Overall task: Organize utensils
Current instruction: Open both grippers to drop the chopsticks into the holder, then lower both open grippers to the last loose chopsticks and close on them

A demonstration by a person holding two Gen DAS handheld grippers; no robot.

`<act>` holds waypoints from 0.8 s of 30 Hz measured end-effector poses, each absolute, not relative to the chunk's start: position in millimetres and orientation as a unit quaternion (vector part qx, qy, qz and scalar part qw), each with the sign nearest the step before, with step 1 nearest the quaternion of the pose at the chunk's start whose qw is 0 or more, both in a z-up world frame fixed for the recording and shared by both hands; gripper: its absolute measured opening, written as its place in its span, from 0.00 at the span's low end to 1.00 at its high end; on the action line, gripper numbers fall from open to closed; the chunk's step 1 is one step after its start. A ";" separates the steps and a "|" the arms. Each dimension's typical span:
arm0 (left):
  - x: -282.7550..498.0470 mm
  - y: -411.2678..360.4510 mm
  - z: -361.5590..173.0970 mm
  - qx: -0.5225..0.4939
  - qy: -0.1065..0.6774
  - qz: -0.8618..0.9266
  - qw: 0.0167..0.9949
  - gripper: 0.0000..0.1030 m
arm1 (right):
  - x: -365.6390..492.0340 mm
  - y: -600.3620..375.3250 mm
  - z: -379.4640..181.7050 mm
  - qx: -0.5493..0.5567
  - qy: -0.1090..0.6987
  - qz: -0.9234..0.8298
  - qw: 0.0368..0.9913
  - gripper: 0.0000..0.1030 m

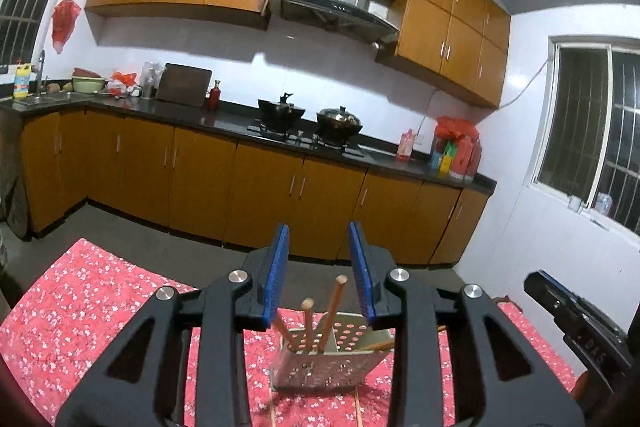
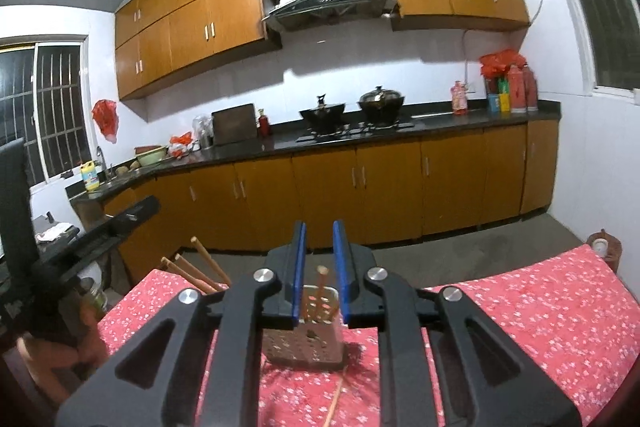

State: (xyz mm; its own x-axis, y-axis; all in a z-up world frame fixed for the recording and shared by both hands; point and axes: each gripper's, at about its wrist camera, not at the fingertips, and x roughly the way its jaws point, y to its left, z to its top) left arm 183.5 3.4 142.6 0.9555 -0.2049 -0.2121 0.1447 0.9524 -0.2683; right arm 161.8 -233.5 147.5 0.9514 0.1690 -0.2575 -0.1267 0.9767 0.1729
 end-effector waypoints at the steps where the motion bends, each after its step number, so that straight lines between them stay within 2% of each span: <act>1: 178.4 8.4 141.0 -0.130 0.119 -0.087 0.981 0.32 | 157.4 -237.7 143.7 0.079 0.138 0.069 0.985 0.21; 4: 161.4 25.6 127.1 -0.139 0.133 -0.072 0.979 0.34 | 149.1 -251.0 113.2 0.077 0.172 0.042 0.981 0.22; 6: 155.6 35.9 107.9 -0.138 0.160 -0.057 0.976 0.36 | 153.6 -256.6 78.7 0.074 0.223 0.029 0.972 0.22; 11: 157.8 41.5 36.9 -0.112 0.261 -0.030 0.958 0.36 | 162.6 -253.8 -15.4 0.097 0.353 0.027 0.930 0.22; 14: 157.6 37.9 -0.7 -0.108 0.316 -0.037 0.942 0.36 | 155.9 -236.1 -55.5 0.109 0.400 0.057 0.908 0.22; 20: 150.1 21.0 -46.8 -0.089 0.371 -0.054 0.923 0.36 | 147.7 -196.8 -84.2 0.072 0.436 0.087 0.893 0.22; 24: 147.5 10.5 -57.6 -0.083 0.384 -0.065 0.917 0.36 | 144.7 -189.7 -90.2 0.061 0.441 0.083 0.891 0.20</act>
